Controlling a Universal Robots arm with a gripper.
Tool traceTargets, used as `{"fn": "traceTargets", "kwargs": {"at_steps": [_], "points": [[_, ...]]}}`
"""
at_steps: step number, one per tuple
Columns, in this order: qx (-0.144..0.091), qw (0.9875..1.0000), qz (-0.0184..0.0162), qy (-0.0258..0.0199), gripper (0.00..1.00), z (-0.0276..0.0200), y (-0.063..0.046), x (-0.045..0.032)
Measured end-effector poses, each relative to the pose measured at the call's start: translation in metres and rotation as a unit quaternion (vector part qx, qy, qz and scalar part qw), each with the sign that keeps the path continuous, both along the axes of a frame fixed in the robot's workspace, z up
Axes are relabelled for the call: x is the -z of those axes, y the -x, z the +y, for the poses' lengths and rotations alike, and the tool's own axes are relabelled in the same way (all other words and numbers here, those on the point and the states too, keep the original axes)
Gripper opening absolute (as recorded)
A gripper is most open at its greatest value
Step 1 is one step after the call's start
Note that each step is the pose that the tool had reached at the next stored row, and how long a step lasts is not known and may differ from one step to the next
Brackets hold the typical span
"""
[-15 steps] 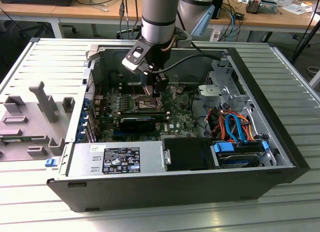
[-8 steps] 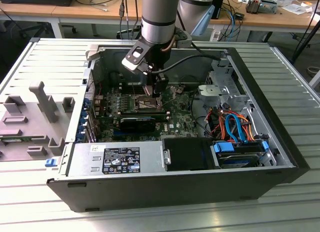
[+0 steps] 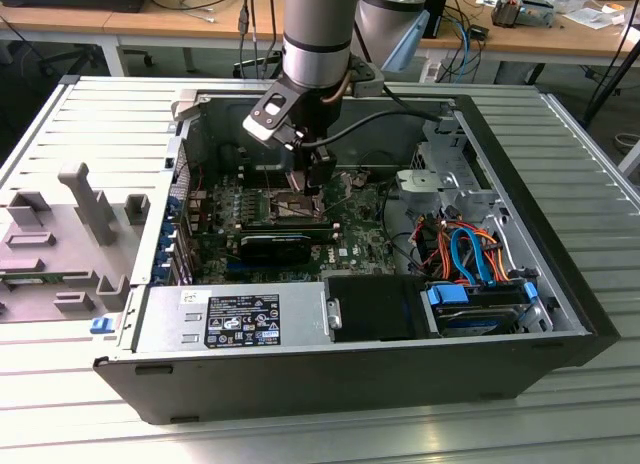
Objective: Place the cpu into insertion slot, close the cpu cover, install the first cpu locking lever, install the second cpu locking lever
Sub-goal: 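Place the cpu into insertion slot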
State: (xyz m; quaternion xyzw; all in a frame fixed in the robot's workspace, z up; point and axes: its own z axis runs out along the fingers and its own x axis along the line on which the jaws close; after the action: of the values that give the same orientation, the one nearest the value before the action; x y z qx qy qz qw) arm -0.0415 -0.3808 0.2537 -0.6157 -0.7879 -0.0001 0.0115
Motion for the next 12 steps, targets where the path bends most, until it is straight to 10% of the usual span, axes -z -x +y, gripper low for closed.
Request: {"fn": "traceTargets", "kwargs": {"at_steps": [12], "points": [[0.032,0.9995,0.0000,0.0000,0.55,0.0000,-0.0001,0.0007]]}}
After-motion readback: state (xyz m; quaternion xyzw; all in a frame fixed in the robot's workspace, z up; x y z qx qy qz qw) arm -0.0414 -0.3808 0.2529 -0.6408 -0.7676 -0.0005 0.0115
